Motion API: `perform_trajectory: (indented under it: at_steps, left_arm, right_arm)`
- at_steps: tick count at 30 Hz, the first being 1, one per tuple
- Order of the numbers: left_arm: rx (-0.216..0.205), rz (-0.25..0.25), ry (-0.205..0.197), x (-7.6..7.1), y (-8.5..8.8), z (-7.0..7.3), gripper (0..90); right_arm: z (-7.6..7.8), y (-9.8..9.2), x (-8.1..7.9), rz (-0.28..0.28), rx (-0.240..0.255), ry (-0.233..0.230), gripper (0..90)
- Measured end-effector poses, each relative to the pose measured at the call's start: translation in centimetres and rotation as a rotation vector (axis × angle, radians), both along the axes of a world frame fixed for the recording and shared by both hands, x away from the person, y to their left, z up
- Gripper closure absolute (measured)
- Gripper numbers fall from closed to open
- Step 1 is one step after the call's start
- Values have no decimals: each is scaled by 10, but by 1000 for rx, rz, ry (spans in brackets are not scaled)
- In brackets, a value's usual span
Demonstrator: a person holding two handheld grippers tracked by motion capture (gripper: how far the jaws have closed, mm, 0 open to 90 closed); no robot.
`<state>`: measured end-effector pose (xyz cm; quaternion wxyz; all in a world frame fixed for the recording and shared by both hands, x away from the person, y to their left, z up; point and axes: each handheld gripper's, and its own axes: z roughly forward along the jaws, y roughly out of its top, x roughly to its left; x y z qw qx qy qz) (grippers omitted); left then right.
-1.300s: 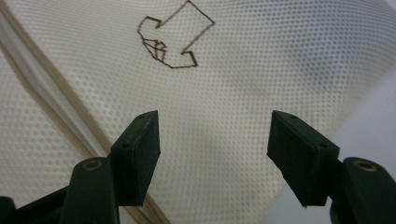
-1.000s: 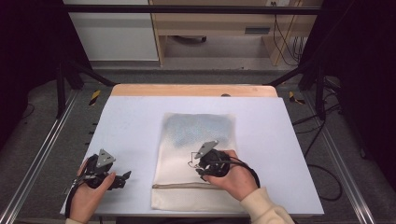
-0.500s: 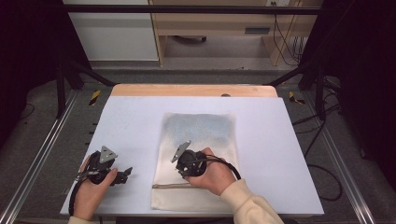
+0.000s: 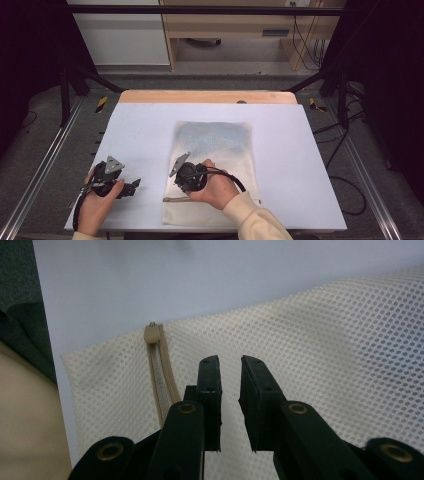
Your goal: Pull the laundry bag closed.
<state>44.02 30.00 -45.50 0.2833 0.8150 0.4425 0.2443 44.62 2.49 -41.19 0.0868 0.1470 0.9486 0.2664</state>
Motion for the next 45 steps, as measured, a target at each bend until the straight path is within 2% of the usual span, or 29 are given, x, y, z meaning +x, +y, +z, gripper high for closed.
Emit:
perform_trajectory:
  at_steps: [7,8,11,17,23,29,31,35,39,40,41,42,45]
  left_arm:
    - [-9,15,-3,0,4,1,75]
    - [-13,18,-4,0,4,0,75]
    - [-14,15,-7,0,4,0,75]
    - [-13,17,-7,0,6,1,75]
    - [-13,17,-4,0,7,1,75]
    - [-13,17,0,-1,6,0,76]
    - [-14,23,1,-2,8,0,77]
    - [-31,30,-3,-5,10,3,77]
    - [-29,25,-5,-5,10,3,77]
    - [-68,13,-11,-4,11,4,74]
    - [-68,13,-11,-4,11,4,73]
    - [-101,16,-19,-5,11,6,70]
    - [-99,15,-24,-8,10,8,66]
  right_arm:
    - [-4,15,1,26,-6,4,812]
    - [-5,19,0,32,9,4,817]
    - [-6,25,-1,43,8,7,823]
    - [-9,32,-1,62,12,6,826]
    - [-13,39,-6,81,23,34,794]
    - [-17,44,-15,125,33,58,732]
    - [-19,45,-16,132,30,63,719]
    - [-27,47,-14,127,-9,88,706]
    - [-32,49,-13,132,-27,103,764]
    - [-33,48,-12,136,-34,103,817]
    - [-33,48,-12,136,-34,103,817]
    - [-30,46,-10,137,-19,119,819]
    - [-27,43,-10,139,1,120,819]
